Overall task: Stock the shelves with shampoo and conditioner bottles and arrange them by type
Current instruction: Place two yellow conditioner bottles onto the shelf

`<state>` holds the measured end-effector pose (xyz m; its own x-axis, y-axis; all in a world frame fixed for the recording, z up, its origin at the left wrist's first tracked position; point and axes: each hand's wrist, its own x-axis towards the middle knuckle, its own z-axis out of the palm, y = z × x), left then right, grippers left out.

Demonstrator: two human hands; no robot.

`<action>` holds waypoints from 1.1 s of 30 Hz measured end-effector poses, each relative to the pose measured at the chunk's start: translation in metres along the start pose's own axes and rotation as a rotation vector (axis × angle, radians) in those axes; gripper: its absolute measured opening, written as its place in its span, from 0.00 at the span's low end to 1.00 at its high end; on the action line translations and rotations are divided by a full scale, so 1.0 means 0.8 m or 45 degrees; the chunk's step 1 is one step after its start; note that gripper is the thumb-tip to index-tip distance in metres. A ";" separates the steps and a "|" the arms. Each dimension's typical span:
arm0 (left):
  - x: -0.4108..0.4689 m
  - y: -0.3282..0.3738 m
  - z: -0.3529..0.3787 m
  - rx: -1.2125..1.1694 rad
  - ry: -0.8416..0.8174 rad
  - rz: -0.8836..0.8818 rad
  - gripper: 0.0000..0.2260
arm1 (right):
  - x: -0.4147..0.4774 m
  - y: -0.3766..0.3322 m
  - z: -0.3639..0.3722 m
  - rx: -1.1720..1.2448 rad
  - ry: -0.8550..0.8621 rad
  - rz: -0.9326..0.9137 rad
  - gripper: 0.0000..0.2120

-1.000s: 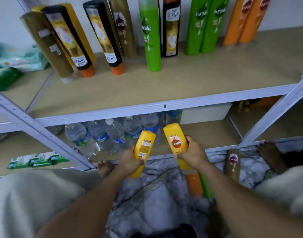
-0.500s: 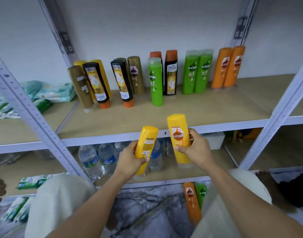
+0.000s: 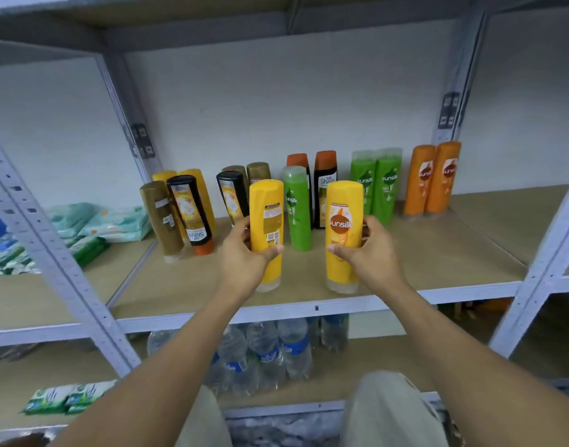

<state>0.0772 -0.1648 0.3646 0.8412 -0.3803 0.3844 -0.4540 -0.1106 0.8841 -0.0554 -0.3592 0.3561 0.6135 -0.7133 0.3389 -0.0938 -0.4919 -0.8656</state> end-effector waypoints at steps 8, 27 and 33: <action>0.080 -0.047 0.055 0.176 0.214 0.035 0.30 | 0.047 0.009 0.015 -0.050 -0.027 -0.054 0.31; 0.112 -0.154 0.087 0.238 0.089 -0.090 0.35 | 0.144 0.062 0.089 -0.052 0.197 -0.095 0.30; 0.114 -0.159 0.091 0.311 0.106 -0.038 0.35 | 0.155 0.094 0.101 -0.008 0.191 -0.165 0.36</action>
<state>0.1902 -0.2525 0.2682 0.8721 -0.2975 0.3885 -0.4774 -0.3430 0.8089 0.0770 -0.4444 0.3033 0.4970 -0.7101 0.4988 -0.0269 -0.5871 -0.8090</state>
